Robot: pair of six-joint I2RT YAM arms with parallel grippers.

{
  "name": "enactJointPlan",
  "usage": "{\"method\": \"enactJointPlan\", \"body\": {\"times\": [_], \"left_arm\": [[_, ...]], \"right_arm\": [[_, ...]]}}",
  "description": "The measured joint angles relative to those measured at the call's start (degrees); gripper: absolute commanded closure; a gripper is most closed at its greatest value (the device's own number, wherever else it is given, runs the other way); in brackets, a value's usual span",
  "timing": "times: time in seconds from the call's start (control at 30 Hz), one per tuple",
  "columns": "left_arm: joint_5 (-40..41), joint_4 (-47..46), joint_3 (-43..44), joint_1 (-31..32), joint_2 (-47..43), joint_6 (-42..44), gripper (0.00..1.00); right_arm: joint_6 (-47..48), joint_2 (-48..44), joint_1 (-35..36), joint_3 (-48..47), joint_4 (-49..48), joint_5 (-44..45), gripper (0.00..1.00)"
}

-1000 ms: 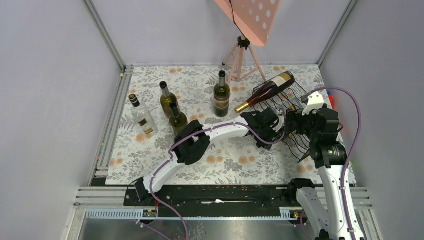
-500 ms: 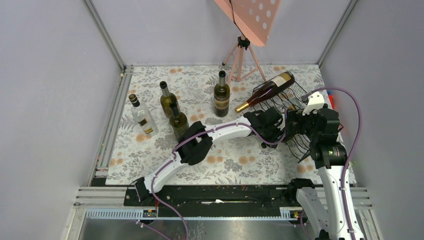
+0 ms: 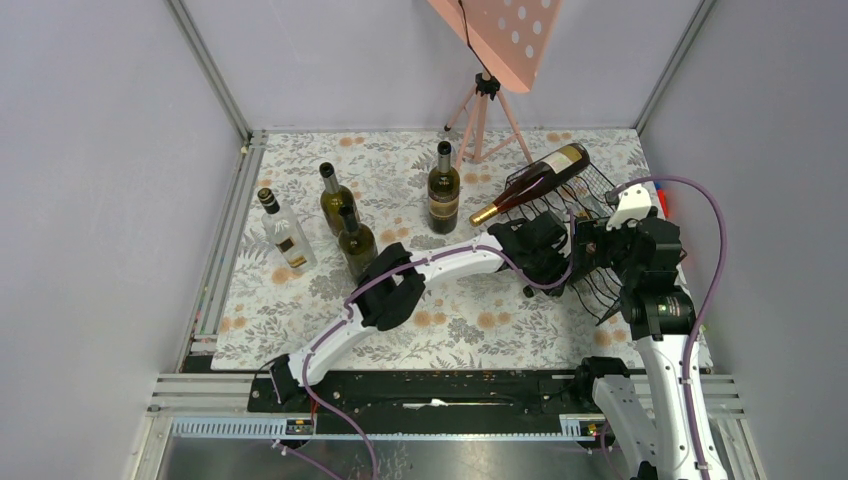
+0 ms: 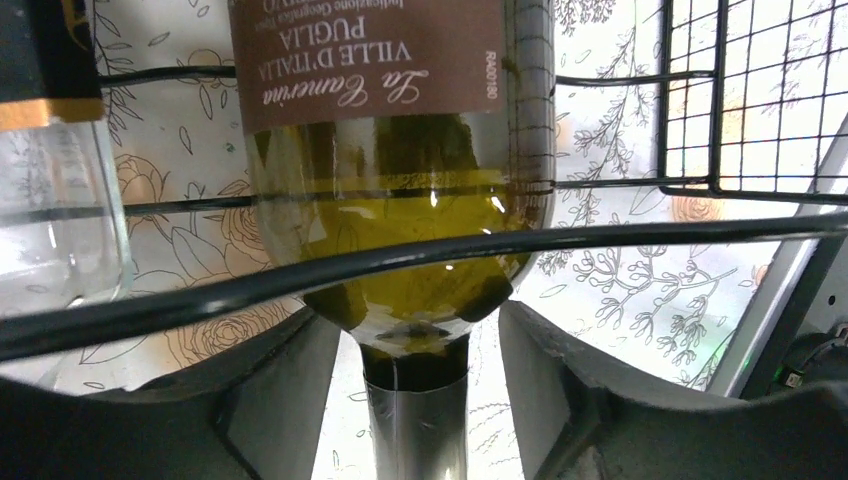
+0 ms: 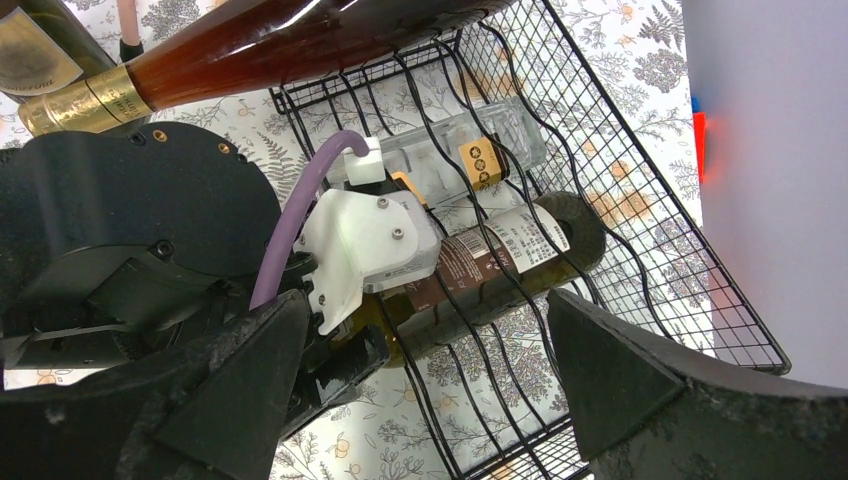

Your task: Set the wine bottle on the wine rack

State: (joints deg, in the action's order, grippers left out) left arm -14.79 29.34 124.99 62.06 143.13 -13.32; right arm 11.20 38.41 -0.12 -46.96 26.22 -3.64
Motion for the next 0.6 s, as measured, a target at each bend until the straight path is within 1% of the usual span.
{"method": "enactJointPlan", "body": {"times": [0.17,0.3,0.43,0.6], "left_arm": [[0.15,-0.81,-3.02,0.04,-0.9,0.55,0.28],[0.96,-0.35,-7.19,0.02,-3.98,1.18,0.25],[1.6,-0.13,-12.7,0.04,-9.25,3.04,0.22],[1.7,1.07,-21.68,0.13,-19.26,6.08,0.2]], "right_arm": [[0.15,0.22,0.0,0.02,0.33,-0.24,0.02],[0.09,0.22,0.0,0.02,0.46,-1.4,0.02],[0.04,0.04,0.0,0.02,0.44,-2.6,0.02],[-0.42,-0.26,0.07,0.0,-0.2,-3.85,0.02]]}}
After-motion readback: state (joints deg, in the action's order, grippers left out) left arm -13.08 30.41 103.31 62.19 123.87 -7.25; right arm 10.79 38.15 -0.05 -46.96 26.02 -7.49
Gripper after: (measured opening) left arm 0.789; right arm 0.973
